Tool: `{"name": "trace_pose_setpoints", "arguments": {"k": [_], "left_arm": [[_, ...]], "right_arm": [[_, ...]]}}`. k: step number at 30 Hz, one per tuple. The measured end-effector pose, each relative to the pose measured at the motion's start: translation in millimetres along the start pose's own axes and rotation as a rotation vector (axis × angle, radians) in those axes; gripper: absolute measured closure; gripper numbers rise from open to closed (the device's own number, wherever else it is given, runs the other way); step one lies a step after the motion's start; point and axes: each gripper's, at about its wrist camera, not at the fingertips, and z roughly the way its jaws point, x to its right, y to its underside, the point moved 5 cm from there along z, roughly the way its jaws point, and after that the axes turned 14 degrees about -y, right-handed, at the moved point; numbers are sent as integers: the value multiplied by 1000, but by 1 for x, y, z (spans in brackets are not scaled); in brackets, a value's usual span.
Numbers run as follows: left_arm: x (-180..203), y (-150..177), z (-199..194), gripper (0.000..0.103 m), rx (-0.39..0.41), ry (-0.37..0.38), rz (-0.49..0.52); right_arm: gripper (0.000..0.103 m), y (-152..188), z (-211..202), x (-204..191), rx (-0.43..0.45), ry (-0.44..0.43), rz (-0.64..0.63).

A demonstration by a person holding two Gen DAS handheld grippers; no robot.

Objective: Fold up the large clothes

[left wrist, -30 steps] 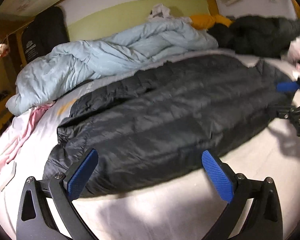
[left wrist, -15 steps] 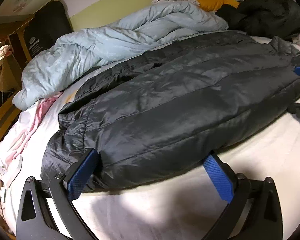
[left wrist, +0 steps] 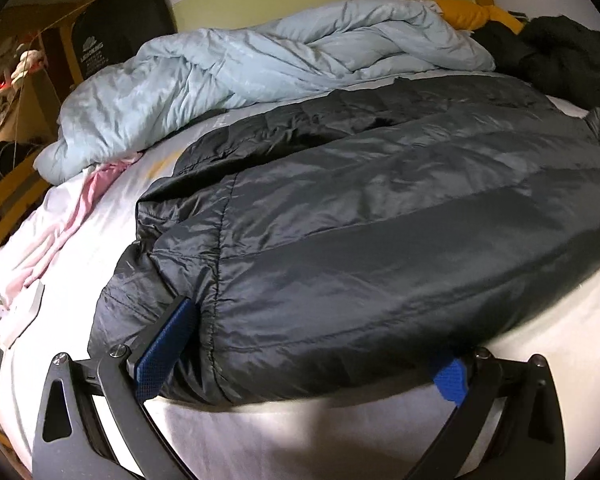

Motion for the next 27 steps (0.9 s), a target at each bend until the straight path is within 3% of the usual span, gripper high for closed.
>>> {"name": "trace_pose_setpoints", "arguments": {"k": [7,8,9,10,12,13,16,19,22,27], "left_arm": [[-7,-3,8,0,-20,27,-36],[-8,-4,8,1,-20,36,-42],[-10,-4,7,11,-17,42,-50],[-11,-4,5,41,-16,44,-54],[-14,-4,3,76,-33,-1,-40],[-17,-4,1,82,-41,11,-41],[-25,-7,-14,88,-41,51,-57],[-33,-7,-37,88,-29,41,-57],[-39,11,-57,87,-60,62,-61],[-39,53,-86,80,-112,91,-31]], "right_arm": [[11,-2,5,13,22,53,11],[20,-3,4,13,35,42,12],[29,-3,3,13,43,31,13],[50,-2,2,13,47,29,16],[74,-3,-2,15,60,24,27],[77,-3,-4,15,68,17,31],[83,-5,-24,15,102,-17,50],[84,-5,-45,10,119,-26,39],[84,5,-67,4,126,-51,35],[84,43,-90,-10,52,-105,-6]]}}
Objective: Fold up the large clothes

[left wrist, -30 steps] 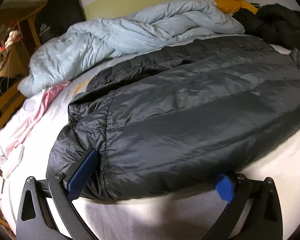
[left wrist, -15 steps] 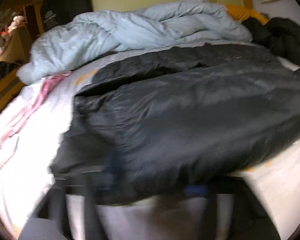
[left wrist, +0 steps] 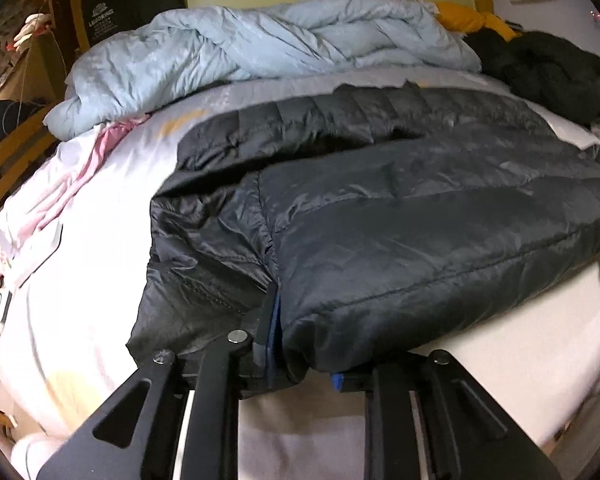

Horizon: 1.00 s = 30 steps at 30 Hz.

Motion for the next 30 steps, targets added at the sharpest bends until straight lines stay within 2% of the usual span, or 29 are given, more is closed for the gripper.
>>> {"name": "trace_pose_setpoints", "arguments": {"k": [2,5,11,14,16,19,22,24,26,28,30], "left_arm": [[1,9,-9,77,5,-2,7],[-3,10,-21,70,37,-6,-15],[-21,-17,-26,52,121,-37,-106],[-31,-39,-28,30,182,-90,-125],[-38,-58,-24,12,203,-123,-131],[-46,-87,-8,9,185,-103,-146],[-49,-117,19,5,167,-93,-140],[-51,-133,36,5,132,-84,-138],[-53,-143,47,5,92,-45,-168],[-55,-145,50,2,117,-31,-187],[-54,-141,54,0,130,-40,-179]], "right_arm": [[84,13,-7,-3,-20,-8,3],[83,18,-17,0,1,-15,47],[78,-4,-35,13,103,8,103],[73,-28,-42,20,154,33,94],[68,-42,-44,23,177,48,76],[60,-77,-37,35,203,63,48],[45,-108,-22,48,223,84,36],[31,-129,-6,61,226,106,34],[29,-144,14,76,209,130,32],[29,-149,27,81,190,136,25],[23,-148,34,83,194,127,21]]}}
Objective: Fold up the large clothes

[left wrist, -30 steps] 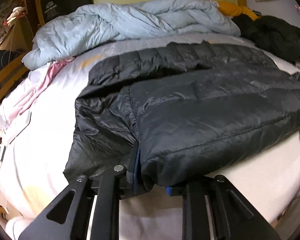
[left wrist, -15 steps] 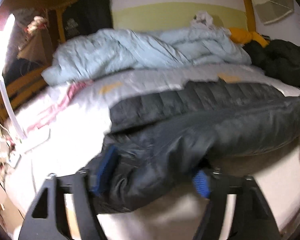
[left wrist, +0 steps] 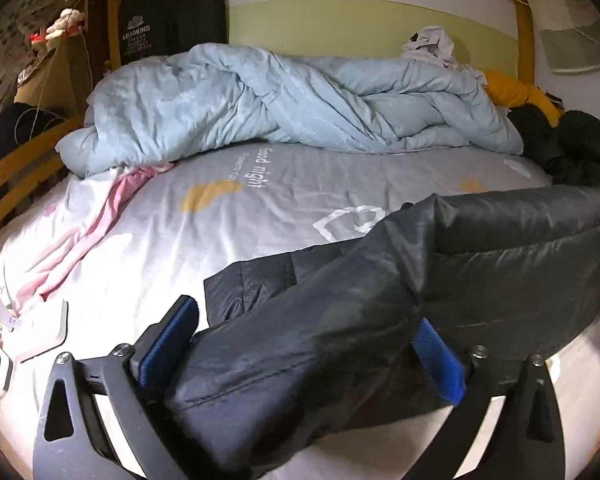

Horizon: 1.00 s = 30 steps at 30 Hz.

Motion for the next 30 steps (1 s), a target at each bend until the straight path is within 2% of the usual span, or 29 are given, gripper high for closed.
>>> {"name": "trace_pose_setpoints", "arguments": {"k": [2,7,11,14,15,16,17,18,19,20,23,26,30], "left_arm": [[1,5,8,0,-18,8,5],[-4,9,16,0,-40,54,-34],[-9,8,20,0,-63,72,-48],[-11,5,19,0,-65,95,-52],[-9,4,18,4,-64,100,-42],[-8,2,18,26,-60,116,-32],[-4,1,17,44,-59,148,-10],[2,-2,18,73,-64,174,21],[8,-5,17,78,-60,187,50],[12,-10,17,80,-40,179,68],[20,-29,23,82,-16,166,91],[20,-48,44,81,-50,204,36],[26,-55,82,71,-104,213,9]], "right_arm": [[18,7,5,7,-3,1,33],[17,24,10,34,-15,-64,191],[17,33,7,58,-11,0,241],[18,36,5,66,-12,-20,260],[28,36,6,68,-15,-46,263],[39,35,7,68,-17,-75,265],[65,34,11,68,-27,-133,273],[78,33,14,67,-36,-166,282],[81,33,21,66,-52,-209,301],[88,32,24,66,-48,-212,302],[92,25,34,65,-42,-185,269],[93,19,44,65,-52,-151,237],[93,18,69,71,-100,-124,239]]}}
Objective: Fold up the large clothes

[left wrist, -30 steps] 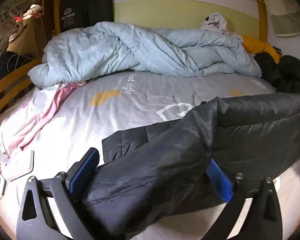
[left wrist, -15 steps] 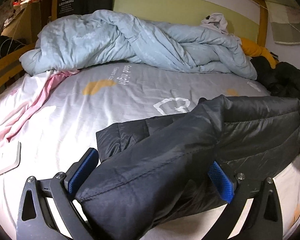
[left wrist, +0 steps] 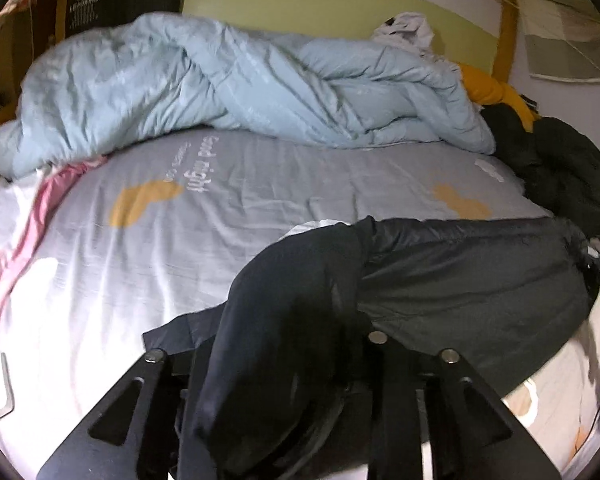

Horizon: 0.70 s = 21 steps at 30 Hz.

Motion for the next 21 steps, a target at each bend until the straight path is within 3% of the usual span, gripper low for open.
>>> {"name": "trace_pose_setpoints", "arguments": {"k": [3,5,11,14,17,19,21], "left_arm": [[-3,0,22,59,10,-25,1],[-4,2,33,57,6,-32,-2],[-9,8,54,45,-31,-25,-35],[-16,9,56,29,-23,-66,-50],[-28,9,31,20,54,-105,-104],[-36,6,4,4,153,-139,-109],[-41,1,-28,2,260,-182,-106]], "right_arm": [[93,2,28,12,-47,40,42],[93,6,42,19,-78,89,54],[93,14,57,27,-113,77,73],[93,14,61,27,-113,82,62],[92,12,52,23,-74,103,42],[92,9,39,22,-36,107,43],[85,1,20,22,25,103,53]]}}
